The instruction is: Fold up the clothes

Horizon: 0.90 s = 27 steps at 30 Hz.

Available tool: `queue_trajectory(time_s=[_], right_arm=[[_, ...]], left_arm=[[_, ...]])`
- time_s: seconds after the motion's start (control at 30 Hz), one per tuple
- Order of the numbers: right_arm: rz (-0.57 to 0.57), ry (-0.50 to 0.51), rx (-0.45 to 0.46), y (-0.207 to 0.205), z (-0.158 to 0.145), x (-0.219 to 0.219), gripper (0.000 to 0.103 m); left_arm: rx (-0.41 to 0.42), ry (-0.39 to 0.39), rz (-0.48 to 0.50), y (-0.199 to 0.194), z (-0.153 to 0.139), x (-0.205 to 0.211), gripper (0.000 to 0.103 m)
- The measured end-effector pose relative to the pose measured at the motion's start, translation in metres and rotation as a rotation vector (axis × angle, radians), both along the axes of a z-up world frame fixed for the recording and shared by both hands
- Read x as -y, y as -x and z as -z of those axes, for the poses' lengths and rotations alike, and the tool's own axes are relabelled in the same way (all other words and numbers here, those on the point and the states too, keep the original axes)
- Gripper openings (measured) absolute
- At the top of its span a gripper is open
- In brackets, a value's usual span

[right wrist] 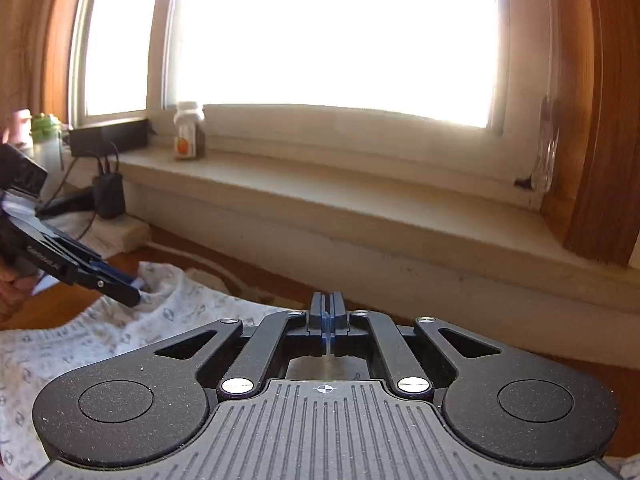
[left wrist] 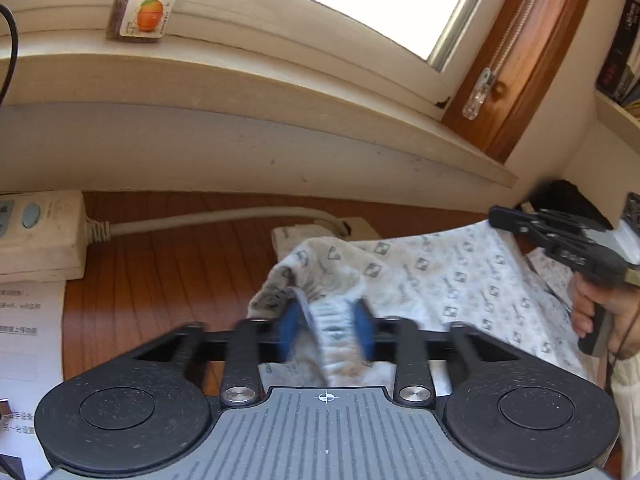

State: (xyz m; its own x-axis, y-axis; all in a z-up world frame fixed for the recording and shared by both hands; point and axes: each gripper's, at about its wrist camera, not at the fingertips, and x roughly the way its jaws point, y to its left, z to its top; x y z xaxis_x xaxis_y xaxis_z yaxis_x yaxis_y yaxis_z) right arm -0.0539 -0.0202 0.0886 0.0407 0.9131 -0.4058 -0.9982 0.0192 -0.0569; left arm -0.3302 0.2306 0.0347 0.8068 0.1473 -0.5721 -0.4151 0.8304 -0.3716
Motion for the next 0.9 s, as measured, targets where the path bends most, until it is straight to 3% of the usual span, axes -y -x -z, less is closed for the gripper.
queue_trajectory(time_s=[0.07, 0.13, 0.27, 0.33, 0.4, 0.5, 0.53, 0.57, 0.63, 0.67, 0.73, 0.77, 0.9], right_arm=[[0.017, 0.030, 0.013, 0.000, 0.005, -0.005, 0.004], [0.079, 0.023, 0.059, 0.004, 0.009, -0.006, 0.002], [0.126, 0.028, 0.022, -0.009, 0.017, -0.006, 0.002], [0.098, 0.042, -0.014, -0.013, 0.022, -0.006, 0.002], [0.041, 0.059, -0.060, -0.012, 0.027, -0.008, 0.006], [-0.040, 0.088, -0.115, -0.007, 0.036, -0.013, 0.038], [-0.036, 0.097, -0.108, -0.006, 0.040, -0.014, 0.045], [-0.025, 0.110, -0.102, -0.006, 0.044, -0.016, 0.045], [-0.009, 0.151, -0.122, -0.010, 0.051, -0.020, 0.045], [-0.004, 0.154, -0.132, -0.012, 0.052, -0.020, 0.045], [0.005, 0.159, -0.152, -0.016, 0.054, -0.021, 0.045], [0.015, 0.164, -0.161, -0.017, 0.054, -0.021, 0.045], [0.039, 0.167, -0.194, -0.019, 0.051, -0.023, 0.045]], left_arm=[[0.012, -0.029, -0.012, 0.007, 0.000, 0.000, 0.010], [0.045, -0.008, -0.022, 0.019, -0.002, -0.005, 0.009], [0.057, 0.030, -0.045, 0.032, -0.010, -0.015, 0.016], [0.054, 0.051, -0.035, 0.031, -0.009, -0.017, 0.033], [0.048, 0.060, -0.030, 0.028, -0.009, -0.019, 0.059], [0.066, 0.114, -0.049, 0.021, -0.005, -0.027, 0.061], [0.075, 0.138, -0.060, 0.019, -0.004, -0.030, 0.061], [0.081, 0.156, -0.073, 0.016, -0.003, -0.033, 0.061], [0.089, 0.165, -0.099, 0.010, -0.002, -0.036, 0.059], [0.090, 0.157, -0.103, 0.008, -0.003, -0.037, 0.050], [0.097, 0.123, -0.117, 0.008, -0.004, -0.035, 0.026], [0.102, 0.100, -0.126, 0.009, -0.005, -0.034, 0.005], [0.098, -0.015, -0.184, 0.020, -0.014, -0.027, 0.001]])
